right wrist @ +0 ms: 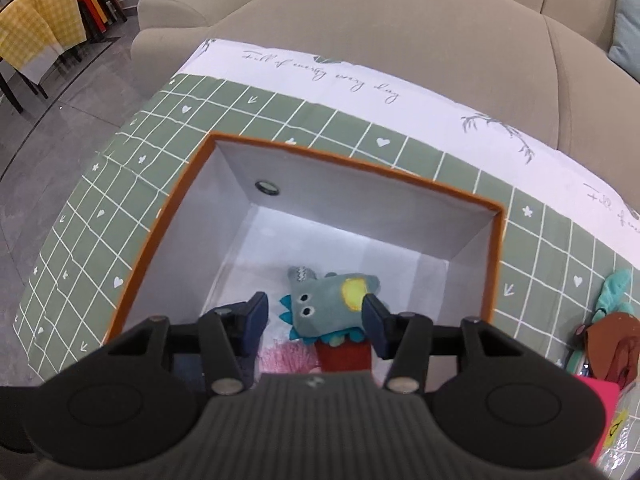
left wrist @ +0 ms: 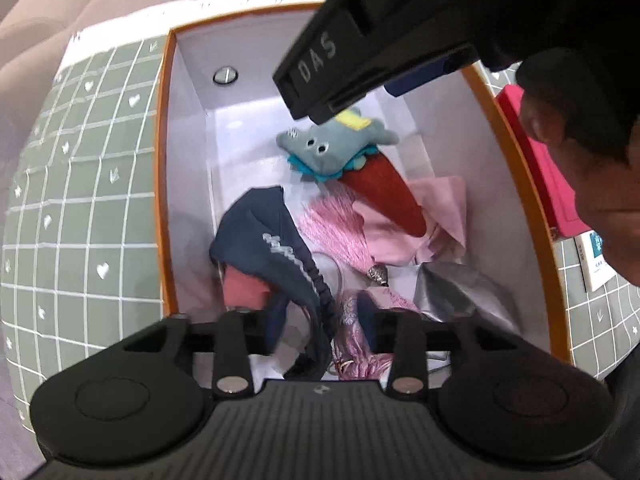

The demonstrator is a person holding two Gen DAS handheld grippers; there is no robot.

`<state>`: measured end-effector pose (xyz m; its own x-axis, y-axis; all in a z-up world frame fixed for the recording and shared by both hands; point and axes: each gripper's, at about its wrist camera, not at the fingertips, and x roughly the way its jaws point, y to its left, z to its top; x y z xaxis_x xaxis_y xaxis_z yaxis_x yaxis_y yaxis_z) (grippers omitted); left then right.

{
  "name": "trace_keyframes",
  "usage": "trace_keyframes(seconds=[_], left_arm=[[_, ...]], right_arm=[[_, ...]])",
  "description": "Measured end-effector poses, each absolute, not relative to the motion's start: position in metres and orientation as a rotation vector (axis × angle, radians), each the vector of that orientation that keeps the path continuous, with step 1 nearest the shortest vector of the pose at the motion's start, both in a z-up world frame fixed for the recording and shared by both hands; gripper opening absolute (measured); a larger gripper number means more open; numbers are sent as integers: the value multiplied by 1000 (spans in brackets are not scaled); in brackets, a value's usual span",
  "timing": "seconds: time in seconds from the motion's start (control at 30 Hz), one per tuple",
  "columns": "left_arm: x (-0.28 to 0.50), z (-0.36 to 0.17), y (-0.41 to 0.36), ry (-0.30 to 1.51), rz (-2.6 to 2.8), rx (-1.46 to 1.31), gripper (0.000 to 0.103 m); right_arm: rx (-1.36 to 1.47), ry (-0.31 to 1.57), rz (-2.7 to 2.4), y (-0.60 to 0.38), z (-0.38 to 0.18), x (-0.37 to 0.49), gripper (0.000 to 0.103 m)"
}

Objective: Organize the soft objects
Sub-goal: 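Lower both items into the white box and open both grippers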

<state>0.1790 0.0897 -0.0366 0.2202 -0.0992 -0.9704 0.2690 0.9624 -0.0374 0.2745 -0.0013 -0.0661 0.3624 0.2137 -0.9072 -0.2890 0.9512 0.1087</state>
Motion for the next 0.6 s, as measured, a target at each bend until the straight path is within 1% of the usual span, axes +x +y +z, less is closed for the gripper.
trace_keyframes(seconds=[0.07,0.1,0.23,0.37,0.5,0.6], left_arm=[[179,-30,89,1309,-274,155,62],[179,-27,89,1305,-279,156,67],[178,-19,89,1283,-257,151,74],[173,-7,89,1270,-303,130,75],[163,3,75,1247,-349,224,75],[156,12,73,1198,-412,226,79]], right_arm=[[-62,1158,322,-6,-66,275,52],[-58,1160,318,-7,-66,274,52],[-45,1161,321,-14,-67,272,51],[-38,1150,334,-18,-65,268,51],[-28,1145,357,-19,-63,268,51],[-45,1141,366,-18,-62,265,52]])
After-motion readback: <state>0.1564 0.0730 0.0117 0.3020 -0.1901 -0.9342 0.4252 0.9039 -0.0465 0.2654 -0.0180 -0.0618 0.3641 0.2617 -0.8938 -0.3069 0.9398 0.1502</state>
